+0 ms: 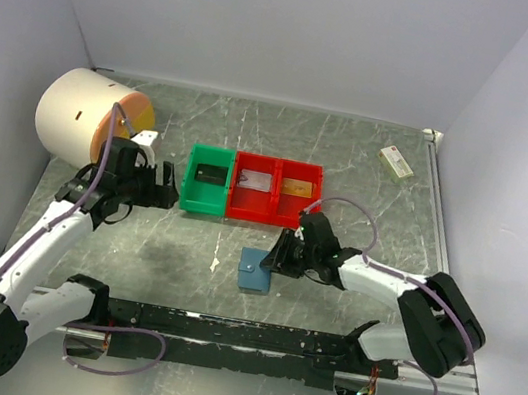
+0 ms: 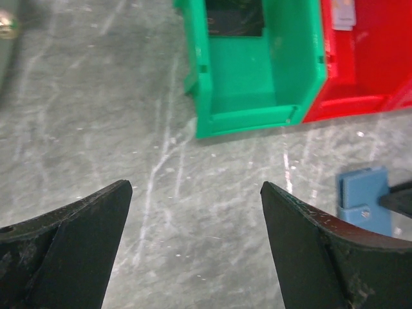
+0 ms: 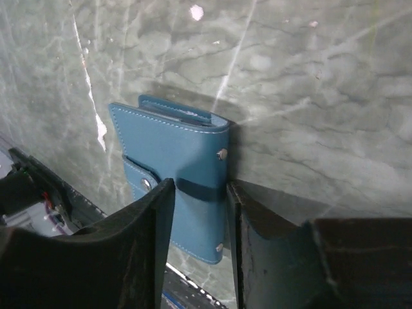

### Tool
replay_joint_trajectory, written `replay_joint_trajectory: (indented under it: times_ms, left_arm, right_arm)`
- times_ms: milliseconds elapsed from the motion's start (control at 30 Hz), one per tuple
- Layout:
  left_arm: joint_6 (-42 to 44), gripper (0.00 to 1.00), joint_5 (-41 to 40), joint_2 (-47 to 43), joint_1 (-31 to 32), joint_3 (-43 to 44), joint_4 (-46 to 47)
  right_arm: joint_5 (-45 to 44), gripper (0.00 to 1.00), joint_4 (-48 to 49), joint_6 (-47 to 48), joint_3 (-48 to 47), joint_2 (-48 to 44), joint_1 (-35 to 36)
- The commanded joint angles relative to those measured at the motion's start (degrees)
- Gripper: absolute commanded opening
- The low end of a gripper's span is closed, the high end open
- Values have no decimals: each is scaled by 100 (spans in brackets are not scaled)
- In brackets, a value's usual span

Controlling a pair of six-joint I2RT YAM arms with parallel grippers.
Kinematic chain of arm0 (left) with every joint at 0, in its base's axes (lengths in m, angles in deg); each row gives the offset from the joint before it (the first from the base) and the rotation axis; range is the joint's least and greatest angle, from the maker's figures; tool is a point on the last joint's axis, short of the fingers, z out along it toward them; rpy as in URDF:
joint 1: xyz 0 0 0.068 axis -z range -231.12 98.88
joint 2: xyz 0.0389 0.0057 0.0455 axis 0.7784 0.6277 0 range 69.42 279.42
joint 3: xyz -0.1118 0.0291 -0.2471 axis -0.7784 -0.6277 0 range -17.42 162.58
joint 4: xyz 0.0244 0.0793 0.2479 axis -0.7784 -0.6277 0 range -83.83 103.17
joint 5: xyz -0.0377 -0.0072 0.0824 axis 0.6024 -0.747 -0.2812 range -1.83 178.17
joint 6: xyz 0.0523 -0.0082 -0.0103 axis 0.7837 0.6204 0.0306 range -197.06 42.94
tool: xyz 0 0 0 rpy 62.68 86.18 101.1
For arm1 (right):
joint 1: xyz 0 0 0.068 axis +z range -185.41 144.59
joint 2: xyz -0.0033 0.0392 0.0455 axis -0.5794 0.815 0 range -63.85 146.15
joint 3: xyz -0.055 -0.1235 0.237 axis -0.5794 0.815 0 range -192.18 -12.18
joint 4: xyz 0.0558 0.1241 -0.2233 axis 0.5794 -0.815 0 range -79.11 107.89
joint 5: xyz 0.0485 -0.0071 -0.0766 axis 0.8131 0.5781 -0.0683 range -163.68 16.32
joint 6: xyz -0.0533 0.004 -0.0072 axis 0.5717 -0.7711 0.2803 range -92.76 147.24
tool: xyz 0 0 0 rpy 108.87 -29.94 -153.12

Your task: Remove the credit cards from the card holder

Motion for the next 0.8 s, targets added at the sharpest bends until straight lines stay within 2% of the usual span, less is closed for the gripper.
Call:
replay_joint_trajectory:
  times_ms: [0, 100, 167, 233, 267, 433, 600, 767]
  left_arm:
    - [-556, 93, 1136, 24, 227, -102, 564]
    - [-1315, 90, 1335, -85, 934, -378, 1149]
    - [-1738, 88, 739, -120, 1605, -629, 1442]
    - [-2189, 83, 430, -106, 2169, -932, 1790]
    - [-2430, 81, 313, -83, 2413, -1124, 2018]
    - [-3463, 79, -865, 237, 3959, -1770, 2923]
    - [-4022, 76, -2160, 1223, 5239, -1328, 2613]
    - [-4170, 70, -2989, 2412, 6072, -200, 1821]
  right_arm:
    - [453, 36, 710, -232, 254, 392, 6]
    - [538, 32, 935, -152, 518, 329, 12]
    - [777, 24, 1224, -76, 742, 273, 14]
    - [1063, 11, 1435, -4, 903, 263, 12]
    - [1205, 8, 1536, 17, 992, 246, 17]
    - [1720, 5, 2063, -87, 1495, -132, 13]
    - [1700, 5, 1863, -62, 1736, -637, 13]
    - [1780, 6, 1771, -91, 1730, -747, 21]
